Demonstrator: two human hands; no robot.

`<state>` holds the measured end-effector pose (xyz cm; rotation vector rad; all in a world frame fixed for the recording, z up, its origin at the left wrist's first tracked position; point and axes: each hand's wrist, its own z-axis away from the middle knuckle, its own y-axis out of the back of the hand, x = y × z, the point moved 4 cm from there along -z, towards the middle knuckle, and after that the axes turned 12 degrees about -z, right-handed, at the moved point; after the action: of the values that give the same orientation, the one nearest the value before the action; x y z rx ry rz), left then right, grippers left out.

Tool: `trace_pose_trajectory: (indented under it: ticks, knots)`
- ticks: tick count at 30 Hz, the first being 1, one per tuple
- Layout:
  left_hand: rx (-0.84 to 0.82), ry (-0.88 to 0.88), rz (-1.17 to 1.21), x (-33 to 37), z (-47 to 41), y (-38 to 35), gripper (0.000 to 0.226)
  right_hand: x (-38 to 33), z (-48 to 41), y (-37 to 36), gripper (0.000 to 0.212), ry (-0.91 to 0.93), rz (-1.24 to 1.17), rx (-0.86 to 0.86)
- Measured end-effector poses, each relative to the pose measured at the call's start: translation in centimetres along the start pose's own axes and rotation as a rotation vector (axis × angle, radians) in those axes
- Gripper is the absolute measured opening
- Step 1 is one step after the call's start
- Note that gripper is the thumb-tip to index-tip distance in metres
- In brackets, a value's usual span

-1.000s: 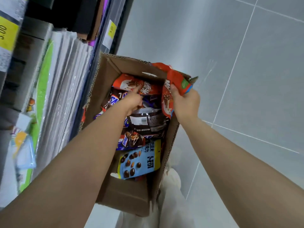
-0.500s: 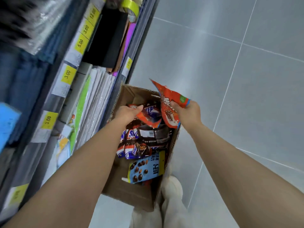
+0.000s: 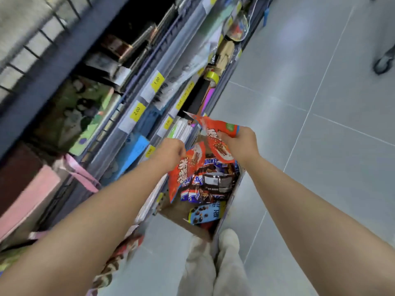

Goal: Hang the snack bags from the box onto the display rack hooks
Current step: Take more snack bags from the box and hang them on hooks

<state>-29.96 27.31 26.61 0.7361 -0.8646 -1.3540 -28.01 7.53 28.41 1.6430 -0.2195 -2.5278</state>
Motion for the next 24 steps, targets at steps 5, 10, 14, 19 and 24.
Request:
trace_pose_trajectory:
  ticks: [5, 10, 14, 19, 24]
  knots:
    - [0.156, -0.128, -0.118, 0.6, 10.9, 7.7, 0.033, -7.0, 8.5, 0.0, 0.02, 0.098, 0.097, -0.085]
    - [0.184, -0.096, -0.424, 2.2, 21.0, 12.8, 0.018, -11.6, 14.6, -1.4, 0.021, 0.238, 0.276, -0.319]
    - [0.279, -0.101, -0.518, 2.2, 28.2, 14.2, 0.027, -14.7, 19.5, -3.7, 0.023, 0.382, 0.46, -0.629]
    - [0.357, 0.023, -0.373, 0.8, 36.8, 14.7, 0.024, -17.9, 26.8, -7.5, 0.025, 0.473, 0.686, -1.031]
    - [0.595, 0.25, -0.021, -1.6, 44.9, 15.0, 0.025, -19.6, 34.0, -10.9, 0.008, 0.5, 0.573, -1.204]
